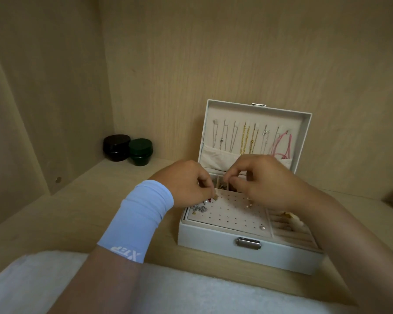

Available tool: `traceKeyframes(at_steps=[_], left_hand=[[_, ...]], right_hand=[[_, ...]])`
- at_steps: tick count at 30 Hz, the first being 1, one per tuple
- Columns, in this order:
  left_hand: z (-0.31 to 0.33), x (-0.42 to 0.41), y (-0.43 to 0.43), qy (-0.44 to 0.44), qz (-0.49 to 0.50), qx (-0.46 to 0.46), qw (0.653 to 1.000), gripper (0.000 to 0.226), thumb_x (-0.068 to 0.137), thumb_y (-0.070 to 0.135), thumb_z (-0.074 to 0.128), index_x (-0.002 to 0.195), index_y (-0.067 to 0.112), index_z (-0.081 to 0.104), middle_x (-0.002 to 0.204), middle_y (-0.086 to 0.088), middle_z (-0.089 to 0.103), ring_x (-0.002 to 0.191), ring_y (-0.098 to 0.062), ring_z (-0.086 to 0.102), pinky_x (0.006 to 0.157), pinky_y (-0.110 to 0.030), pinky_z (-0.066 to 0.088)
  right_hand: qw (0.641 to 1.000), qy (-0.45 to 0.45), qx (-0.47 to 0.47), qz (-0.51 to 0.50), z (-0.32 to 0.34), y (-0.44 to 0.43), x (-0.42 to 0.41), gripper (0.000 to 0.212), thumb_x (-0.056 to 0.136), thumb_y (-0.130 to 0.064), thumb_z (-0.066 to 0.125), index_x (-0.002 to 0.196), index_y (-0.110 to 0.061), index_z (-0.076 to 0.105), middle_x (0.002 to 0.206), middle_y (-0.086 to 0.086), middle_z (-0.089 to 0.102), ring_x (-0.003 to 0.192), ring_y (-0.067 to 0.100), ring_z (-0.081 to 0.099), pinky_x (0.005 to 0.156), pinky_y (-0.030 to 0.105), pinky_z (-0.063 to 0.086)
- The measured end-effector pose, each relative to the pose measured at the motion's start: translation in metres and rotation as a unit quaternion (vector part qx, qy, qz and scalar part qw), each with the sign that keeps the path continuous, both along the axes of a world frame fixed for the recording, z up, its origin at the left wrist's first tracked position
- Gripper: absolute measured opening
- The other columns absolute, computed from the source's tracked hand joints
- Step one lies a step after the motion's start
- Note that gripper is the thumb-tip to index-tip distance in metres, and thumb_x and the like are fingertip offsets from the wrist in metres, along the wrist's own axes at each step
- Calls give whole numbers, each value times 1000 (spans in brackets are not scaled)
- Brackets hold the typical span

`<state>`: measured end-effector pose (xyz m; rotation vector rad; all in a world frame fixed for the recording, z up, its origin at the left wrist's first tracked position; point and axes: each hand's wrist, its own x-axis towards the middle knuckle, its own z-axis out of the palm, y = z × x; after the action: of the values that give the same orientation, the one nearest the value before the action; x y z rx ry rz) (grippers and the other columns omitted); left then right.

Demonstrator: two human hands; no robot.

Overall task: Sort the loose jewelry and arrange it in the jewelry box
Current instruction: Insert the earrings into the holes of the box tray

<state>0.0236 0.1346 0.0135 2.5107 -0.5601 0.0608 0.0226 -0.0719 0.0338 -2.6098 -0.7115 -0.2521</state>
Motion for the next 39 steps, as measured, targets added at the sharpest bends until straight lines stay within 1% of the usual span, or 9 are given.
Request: traceKeyframes(at_steps=[3, 8, 13, 16, 22, 26, 31, 35, 39], left_hand=[[3, -3, -4, -24, -3, -6, 1000, 10, 89, 33, 67, 90, 31, 77, 92, 20, 63, 84, -1, 57, 74, -19, 45], [17, -4, -27, -86, -5, -6, 996, 8, 89, 32, 65, 88, 35, 72, 90, 20, 61, 72, 4, 56, 71, -17, 43], [33, -4, -96, -92, -70, -7, 993, 10, 90, 28, 65, 90, 31, 74, 89, 19, 65, 77, 13, 53, 71, -10, 40], [33, 2, -146, -79, -103, 36, 991, 13, 91, 28, 64, 96, 29, 75, 90, 17, 68, 73, 7, 55, 72, -14, 42], [21, 13, -219, -49, -107, 180, 977, 16, 89, 27, 57, 92, 29, 73, 96, 8, 70, 89, -17, 64, 84, -32, 54], [15, 18, -239, -31, -93, 272, 957, 22, 87, 24, 52, 96, 28, 73, 100, 1, 70, 93, -25, 65, 85, -35, 54], [9, 21, -251, -38, -73, 297, 951, 24, 87, 27, 52, 98, 30, 73, 103, 5, 70, 96, -24, 65, 87, -34, 53], [10, 22, -249, -29, -56, 249, 966, 21, 86, 28, 56, 98, 33, 72, 102, 12, 69, 97, -16, 63, 85, -30, 52], [6, 25, -245, -24, -37, 176, 983, 18, 83, 29, 64, 100, 34, 70, 99, 13, 69, 95, -12, 63, 82, -27, 51]], right_hand=[[998, -7, 45, -33, 22, -34, -3, 14, 95, -21, 65, 94, -29, 76, 94, -18, 67, 65, -20, 53, 59, 3, 38], [996, 10, -1, -87, 30, -108, -7, 12, 95, -22, 66, 94, -25, 78, 92, -15, 70, 65, -21, 53, 62, 2, 37], [988, 94, -76, -96, 7, -167, -8, 13, 89, -18, 72, 97, -27, 78, 92, -18, 70, 79, -15, 58, 67, 1, 39], [981, 138, -93, -96, -9, -186, -1, 23, 88, -11, 69, 102, -28, 78, 94, -18, 71, 90, -1, 64, 70, 4, 41], [978, 175, -77, -83, -33, -189, 9, 30, 80, -13, 72, 97, -36, 79, 87, -18, 72, 80, -3, 65, 79, 18, 51], [979, 170, -65, -88, -47, -194, 17, 20, 76, -19, 81, 90, -33, 80, 93, -17, 76, 88, -1, 67, 89, 27, 55], [982, 159, -62, -86, -49, -199, 21, 9, 79, -20, 81, 85, -25, 78, 87, -9, 75, 86, 9, 68, 82, 28, 54], [982, 167, -2, -86, -43, -210, 24, 10, 79, -16, 81, 80, -26, 79, 79, -13, 75, 79, -2, 67, 82, 25, 56], [975, 175, 109, -87, -33, -217, 23, 14, 80, -8, 80, 85, -21, 77, 76, -3, 74, 50, -7, 54, 53, 11, 41]])
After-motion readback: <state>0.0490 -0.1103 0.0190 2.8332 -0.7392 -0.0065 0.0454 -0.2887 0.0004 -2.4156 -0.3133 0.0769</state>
